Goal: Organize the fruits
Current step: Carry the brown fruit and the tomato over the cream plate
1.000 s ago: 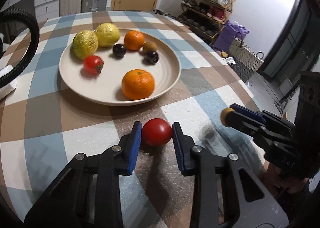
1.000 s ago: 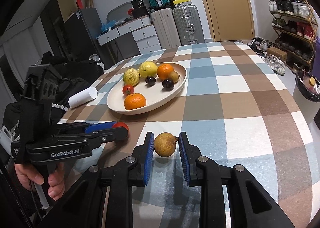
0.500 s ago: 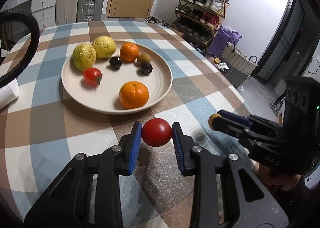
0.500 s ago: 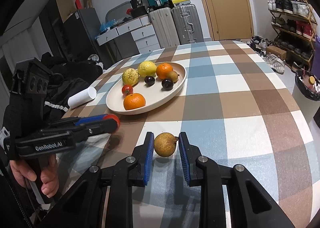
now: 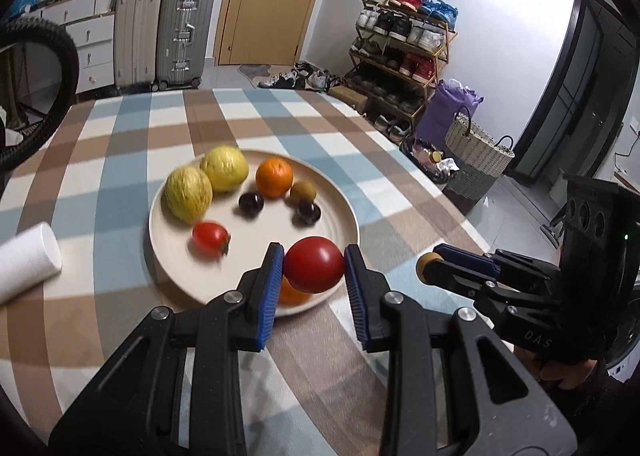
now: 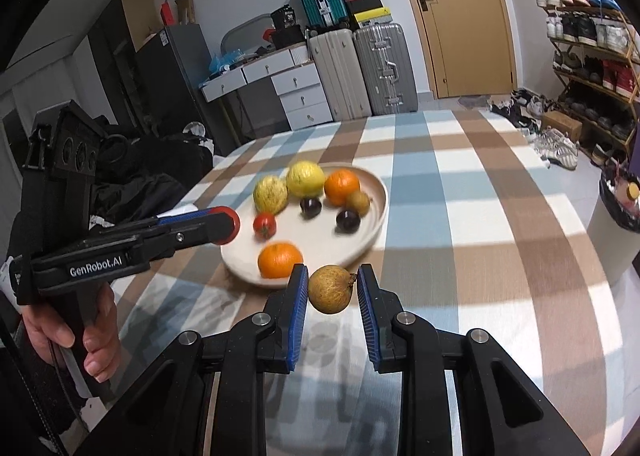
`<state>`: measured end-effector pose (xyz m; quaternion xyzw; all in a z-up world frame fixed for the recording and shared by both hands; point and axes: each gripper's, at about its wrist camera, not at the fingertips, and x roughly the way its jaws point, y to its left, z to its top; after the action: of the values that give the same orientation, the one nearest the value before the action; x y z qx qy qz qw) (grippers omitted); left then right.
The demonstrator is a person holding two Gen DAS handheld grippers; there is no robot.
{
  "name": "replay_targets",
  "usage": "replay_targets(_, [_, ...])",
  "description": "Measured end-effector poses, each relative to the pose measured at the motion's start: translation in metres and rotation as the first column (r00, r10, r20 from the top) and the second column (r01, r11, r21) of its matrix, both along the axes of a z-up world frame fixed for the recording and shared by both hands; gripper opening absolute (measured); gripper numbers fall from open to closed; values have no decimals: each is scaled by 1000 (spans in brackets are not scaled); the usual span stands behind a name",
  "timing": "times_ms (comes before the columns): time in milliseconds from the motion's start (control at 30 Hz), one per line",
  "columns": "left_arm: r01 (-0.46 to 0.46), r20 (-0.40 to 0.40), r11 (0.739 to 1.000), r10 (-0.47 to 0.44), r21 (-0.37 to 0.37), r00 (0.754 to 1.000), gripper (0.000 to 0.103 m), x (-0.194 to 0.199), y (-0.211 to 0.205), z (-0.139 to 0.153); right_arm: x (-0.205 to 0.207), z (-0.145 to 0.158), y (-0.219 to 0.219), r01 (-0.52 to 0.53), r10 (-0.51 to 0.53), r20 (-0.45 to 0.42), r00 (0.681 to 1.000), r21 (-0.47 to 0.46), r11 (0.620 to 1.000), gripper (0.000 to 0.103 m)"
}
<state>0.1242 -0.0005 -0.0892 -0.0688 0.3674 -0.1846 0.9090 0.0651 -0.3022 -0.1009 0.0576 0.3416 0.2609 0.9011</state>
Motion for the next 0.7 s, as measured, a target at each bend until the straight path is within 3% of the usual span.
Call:
replay_targets(300, [-16, 14, 1000, 16, -11, 1000, 28, 34, 3, 9, 42, 22, 20, -45, 44, 38, 998, 17, 999, 26])
replay_targets(500, [-16, -15, 1000, 16, -26, 1000, 28, 61, 6, -5, 76, 25, 31, -54, 53, 33, 998, 46, 997, 26])
replay_targets(700, [-5, -54, 999, 3, -33, 999, 28, 85, 7, -25, 111, 13, 45, -71, 73, -25, 997, 78, 994, 26])
